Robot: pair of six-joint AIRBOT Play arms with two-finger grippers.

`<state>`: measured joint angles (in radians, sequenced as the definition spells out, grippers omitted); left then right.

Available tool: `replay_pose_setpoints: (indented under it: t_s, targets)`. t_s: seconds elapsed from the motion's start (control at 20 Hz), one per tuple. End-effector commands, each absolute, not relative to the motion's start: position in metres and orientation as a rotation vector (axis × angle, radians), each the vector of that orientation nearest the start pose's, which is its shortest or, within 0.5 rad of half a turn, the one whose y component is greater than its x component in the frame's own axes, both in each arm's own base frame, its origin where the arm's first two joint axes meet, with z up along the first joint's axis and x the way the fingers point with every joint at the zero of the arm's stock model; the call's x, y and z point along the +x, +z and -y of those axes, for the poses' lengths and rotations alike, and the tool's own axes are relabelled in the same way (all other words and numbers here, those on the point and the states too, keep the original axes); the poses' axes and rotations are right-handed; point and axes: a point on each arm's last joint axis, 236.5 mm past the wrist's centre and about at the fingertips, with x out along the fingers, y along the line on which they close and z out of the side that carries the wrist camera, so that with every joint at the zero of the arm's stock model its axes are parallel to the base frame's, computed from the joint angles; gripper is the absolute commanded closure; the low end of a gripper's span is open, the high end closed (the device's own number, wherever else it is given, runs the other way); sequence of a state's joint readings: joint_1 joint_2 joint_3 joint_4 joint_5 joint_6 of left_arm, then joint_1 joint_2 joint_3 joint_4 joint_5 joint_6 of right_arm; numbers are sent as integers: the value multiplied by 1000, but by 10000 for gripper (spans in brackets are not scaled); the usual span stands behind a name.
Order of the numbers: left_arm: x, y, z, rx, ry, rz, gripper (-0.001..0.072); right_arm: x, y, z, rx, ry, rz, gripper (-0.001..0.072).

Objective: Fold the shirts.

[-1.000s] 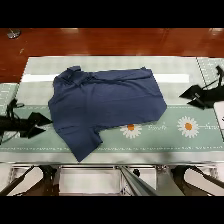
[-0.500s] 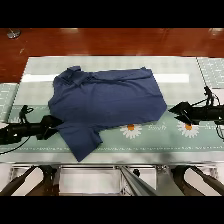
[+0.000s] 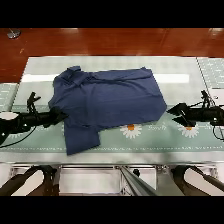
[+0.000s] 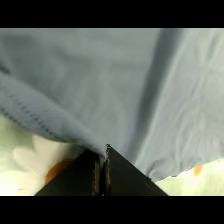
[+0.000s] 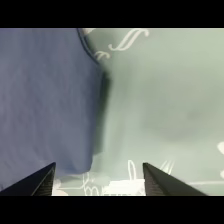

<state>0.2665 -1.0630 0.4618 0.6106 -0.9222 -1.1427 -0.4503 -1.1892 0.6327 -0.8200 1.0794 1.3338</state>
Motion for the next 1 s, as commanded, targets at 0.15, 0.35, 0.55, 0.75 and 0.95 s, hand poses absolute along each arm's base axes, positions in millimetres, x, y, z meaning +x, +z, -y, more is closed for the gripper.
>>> replay_pose_setpoints:
  t_s: [0.15, 0.35, 0.55, 0.75, 0.95]
  targets:
    - [306, -46, 85, -824, -284, -1152, 685, 326, -90, -49, 897, 132, -1394, 87]
    - [309, -34, 96, -896, -321, -1134, 685, 348, -97, -82, 846, 195, -1456, 87]
    - [312, -28, 98, -907, -334, -1117, 684, 365, -84, -113, 765, 295, -1464, 585]
    - [357, 53, 95, -846, -430, -932, 685, 402, -5, -118, 618, 436, -1379, 680]
    - [397, 251, 84, -585, -539, -500, 685, 459, 183, -89, 395, 395, -946, 681]
